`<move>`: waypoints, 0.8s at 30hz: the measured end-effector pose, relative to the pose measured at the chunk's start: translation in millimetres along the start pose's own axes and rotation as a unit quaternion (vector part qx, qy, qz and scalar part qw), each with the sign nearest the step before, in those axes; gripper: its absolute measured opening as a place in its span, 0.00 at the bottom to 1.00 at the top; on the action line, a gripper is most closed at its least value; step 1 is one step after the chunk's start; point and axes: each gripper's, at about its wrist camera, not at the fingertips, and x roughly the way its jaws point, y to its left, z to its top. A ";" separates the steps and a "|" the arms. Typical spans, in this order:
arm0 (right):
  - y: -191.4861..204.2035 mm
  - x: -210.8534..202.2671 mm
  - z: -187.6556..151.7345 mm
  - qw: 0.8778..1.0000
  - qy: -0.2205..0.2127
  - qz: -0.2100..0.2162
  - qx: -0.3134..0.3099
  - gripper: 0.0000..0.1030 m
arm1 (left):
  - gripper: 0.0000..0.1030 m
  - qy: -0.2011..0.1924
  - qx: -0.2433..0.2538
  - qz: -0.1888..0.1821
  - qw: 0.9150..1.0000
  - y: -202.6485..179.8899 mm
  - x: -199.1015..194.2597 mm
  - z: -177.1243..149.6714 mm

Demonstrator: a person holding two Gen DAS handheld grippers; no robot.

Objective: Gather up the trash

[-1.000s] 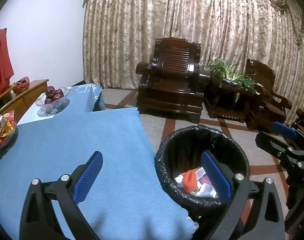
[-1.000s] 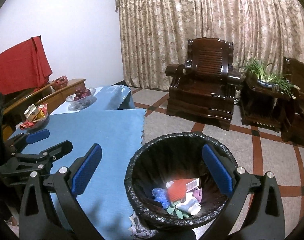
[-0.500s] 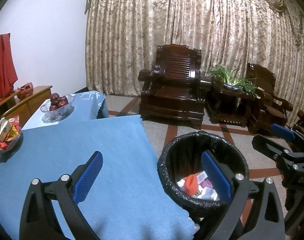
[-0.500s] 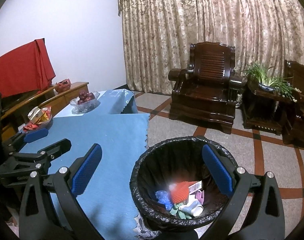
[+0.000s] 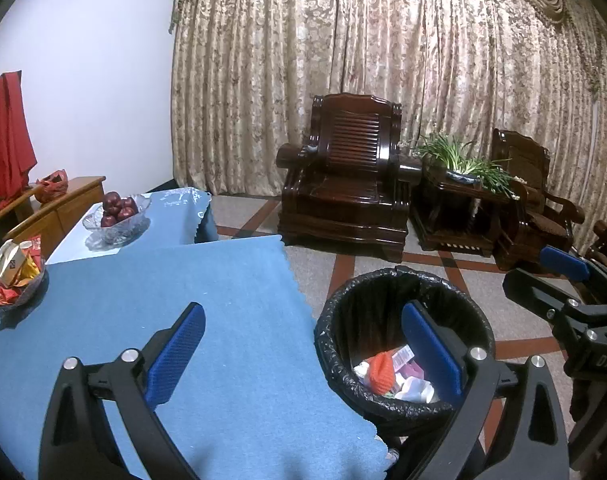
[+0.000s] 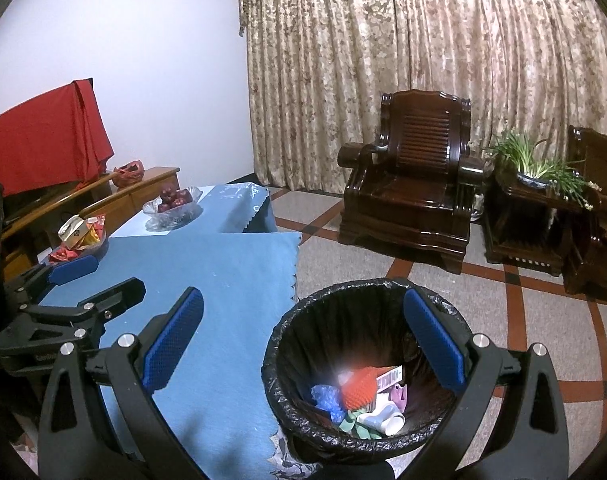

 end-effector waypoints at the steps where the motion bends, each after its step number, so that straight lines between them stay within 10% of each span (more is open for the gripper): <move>1: 0.4 -0.7 1.0 1.000 0.000 0.000 0.000 0.95 | 0.94 0.000 0.000 0.000 1.000 0.0 -0.1 -0.1; 24: 2.9 -1.5 0.8 1.000 -0.001 0.000 0.000 0.95 | 0.94 -0.001 0.001 0.001 1.000 4.0 -2.2 0.8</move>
